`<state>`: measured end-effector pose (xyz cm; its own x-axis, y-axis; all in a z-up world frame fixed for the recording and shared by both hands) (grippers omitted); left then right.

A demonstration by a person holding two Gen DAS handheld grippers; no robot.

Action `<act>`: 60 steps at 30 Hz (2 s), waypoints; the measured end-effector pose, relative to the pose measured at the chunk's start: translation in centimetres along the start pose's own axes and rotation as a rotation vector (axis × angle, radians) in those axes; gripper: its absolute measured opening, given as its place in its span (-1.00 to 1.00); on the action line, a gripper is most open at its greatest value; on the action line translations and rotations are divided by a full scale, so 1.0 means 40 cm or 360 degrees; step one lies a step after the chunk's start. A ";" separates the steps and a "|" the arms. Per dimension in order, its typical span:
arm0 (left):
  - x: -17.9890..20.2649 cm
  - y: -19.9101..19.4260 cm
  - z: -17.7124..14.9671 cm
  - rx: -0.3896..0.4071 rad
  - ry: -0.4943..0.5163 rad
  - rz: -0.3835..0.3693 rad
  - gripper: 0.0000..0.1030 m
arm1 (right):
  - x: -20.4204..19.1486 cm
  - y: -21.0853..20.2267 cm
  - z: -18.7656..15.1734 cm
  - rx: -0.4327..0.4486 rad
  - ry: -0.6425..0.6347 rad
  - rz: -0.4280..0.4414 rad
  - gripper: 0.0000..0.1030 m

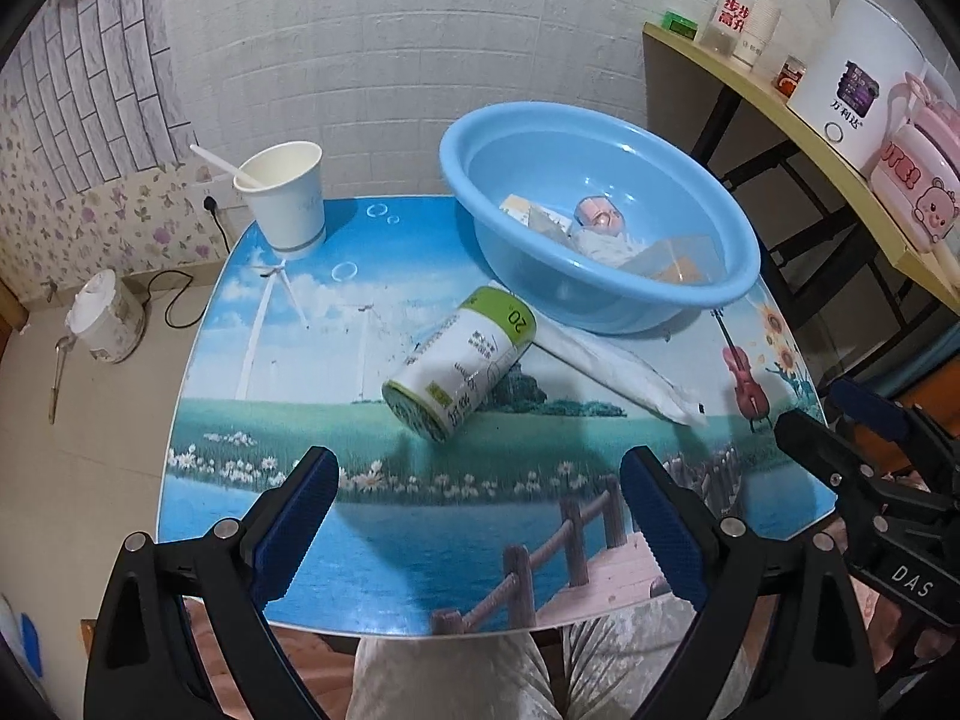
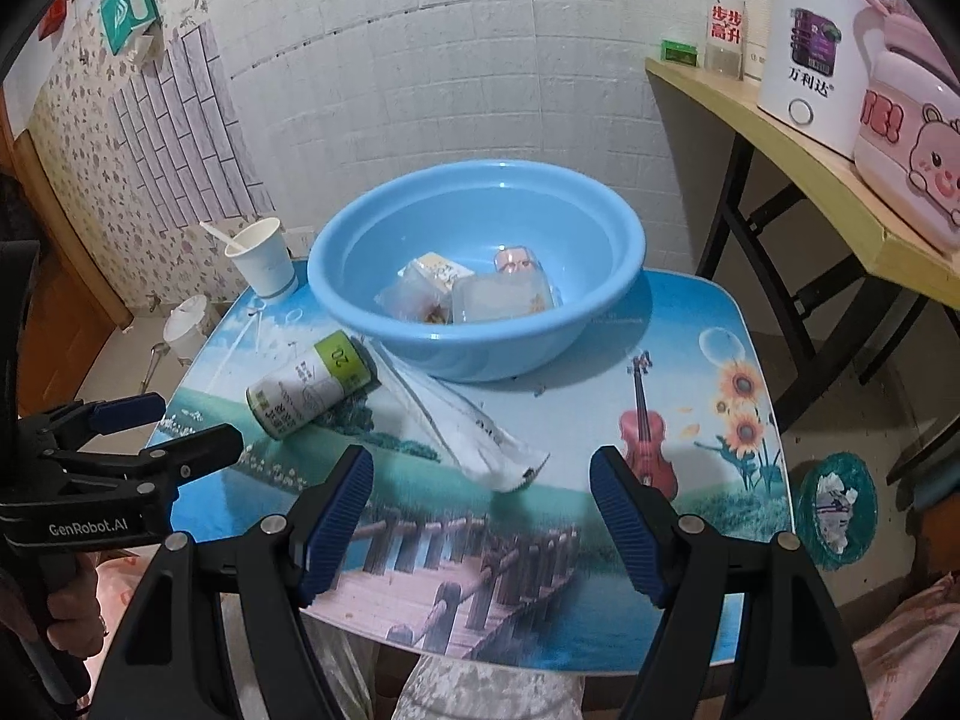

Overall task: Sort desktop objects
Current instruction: 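Withdraw both grippers from the basin back over the table, then move the left gripper to the canister while the right gripper approaches the white packet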

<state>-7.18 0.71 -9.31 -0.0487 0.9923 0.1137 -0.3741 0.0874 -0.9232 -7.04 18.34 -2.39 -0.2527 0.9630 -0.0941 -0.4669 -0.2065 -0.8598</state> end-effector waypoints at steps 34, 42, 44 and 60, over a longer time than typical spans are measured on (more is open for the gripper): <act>-0.030 0.058 -0.045 -0.0083 0.0002 0.0024 0.85 | -0.004 0.056 -0.045 -0.0091 -0.0006 0.0012 0.49; -0.038 0.080 -0.043 -0.0098 0.0013 0.0051 0.85 | 0.018 0.079 -0.047 -0.0094 0.0005 -0.0030 0.49; -0.039 0.085 -0.043 -0.0102 0.0015 0.0055 0.85 | 0.026 0.087 -0.048 -0.0109 0.0021 -0.0029 0.49; -0.054 0.125 -0.027 -0.0100 0.0056 0.0113 0.85 | 0.021 0.135 -0.034 -0.0122 0.0005 0.0024 0.49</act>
<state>-7.96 -0.89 -14.54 -0.0403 0.9986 0.0352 -0.3122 0.0209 -0.9498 -8.63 18.28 -7.81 -0.2565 0.9604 -0.1085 -0.3970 -0.2070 -0.8942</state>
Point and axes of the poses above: each gripper's, at about its wrist camera, not at the fingertips, and y roughly the way its jaws point, x to its right, z to its top, the point moved 10 cm from there along y, roughly the way its jaws point, and after that the axes turned 8 degrees about -x, right-handed, at the moved point
